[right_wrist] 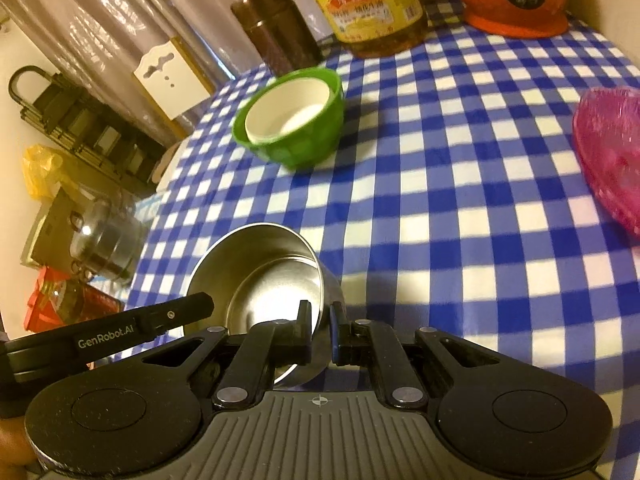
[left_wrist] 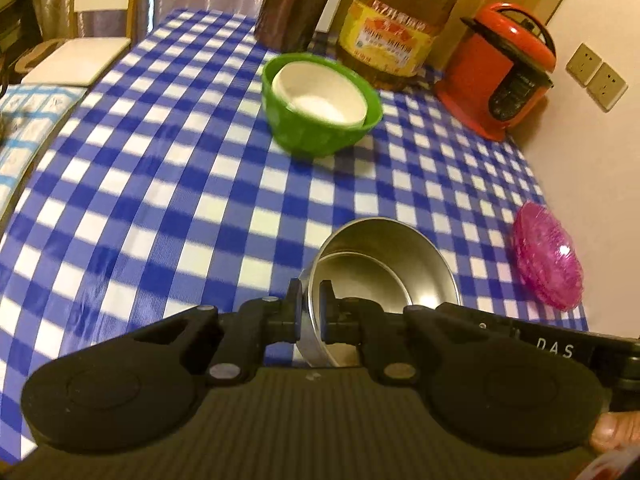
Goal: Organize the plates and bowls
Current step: 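Close the left tool on the steel bowl rim while the right tool grips it too, then carry the steel bowl over and lower it into the cream bowl with both tools, then open both tools and pull them back from the nested bowls, then close the left tool on the green bowl rim while the right tool grips it too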
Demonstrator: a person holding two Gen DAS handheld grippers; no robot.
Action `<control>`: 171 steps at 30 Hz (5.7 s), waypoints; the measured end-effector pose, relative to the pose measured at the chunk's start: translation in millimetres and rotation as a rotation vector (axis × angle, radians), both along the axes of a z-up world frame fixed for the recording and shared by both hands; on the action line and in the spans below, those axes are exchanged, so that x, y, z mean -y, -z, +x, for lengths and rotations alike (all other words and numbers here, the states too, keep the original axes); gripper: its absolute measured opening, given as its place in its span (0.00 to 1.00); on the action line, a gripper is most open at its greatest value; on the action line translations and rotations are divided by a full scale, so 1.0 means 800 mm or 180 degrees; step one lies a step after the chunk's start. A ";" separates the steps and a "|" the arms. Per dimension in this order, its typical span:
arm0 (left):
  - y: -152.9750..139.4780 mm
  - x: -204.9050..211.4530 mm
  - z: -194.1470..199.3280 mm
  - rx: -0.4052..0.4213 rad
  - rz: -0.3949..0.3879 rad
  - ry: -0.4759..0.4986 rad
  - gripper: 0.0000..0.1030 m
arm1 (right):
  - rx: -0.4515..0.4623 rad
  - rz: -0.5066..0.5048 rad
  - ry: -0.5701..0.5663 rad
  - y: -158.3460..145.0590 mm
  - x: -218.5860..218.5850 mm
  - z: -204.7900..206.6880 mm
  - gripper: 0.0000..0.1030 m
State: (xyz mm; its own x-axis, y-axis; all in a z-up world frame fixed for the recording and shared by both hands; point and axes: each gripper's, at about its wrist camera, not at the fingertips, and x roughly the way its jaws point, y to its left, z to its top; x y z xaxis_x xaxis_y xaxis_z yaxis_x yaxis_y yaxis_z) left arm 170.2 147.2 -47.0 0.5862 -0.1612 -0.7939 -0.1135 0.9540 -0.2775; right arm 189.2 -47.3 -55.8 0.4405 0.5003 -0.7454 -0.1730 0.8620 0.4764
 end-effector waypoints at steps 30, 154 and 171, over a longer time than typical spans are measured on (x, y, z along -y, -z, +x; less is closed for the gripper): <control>-0.093 -0.011 0.163 0.0474 0.0101 0.0046 0.06 | 0.0369 0.0097 0.0081 -0.077 -0.007 0.159 0.07; 0.022 -0.072 0.210 0.0357 -0.0412 -0.0769 0.37 | 0.0216 0.0313 0.0254 0.013 -0.005 0.214 0.41; 0.058 -0.077 0.242 0.0589 -0.0604 -0.0968 0.39 | 0.0255 0.0656 0.0397 0.057 -0.021 0.257 0.49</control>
State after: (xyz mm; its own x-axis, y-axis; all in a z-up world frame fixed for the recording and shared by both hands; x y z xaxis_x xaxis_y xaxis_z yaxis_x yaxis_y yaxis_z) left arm 364.0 209.1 -93.4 0.7601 -0.0918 -0.6433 -0.3144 0.8144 -0.4877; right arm 394.9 -30.5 -101.3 0.5620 0.5762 -0.5934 -0.1158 0.7652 0.6333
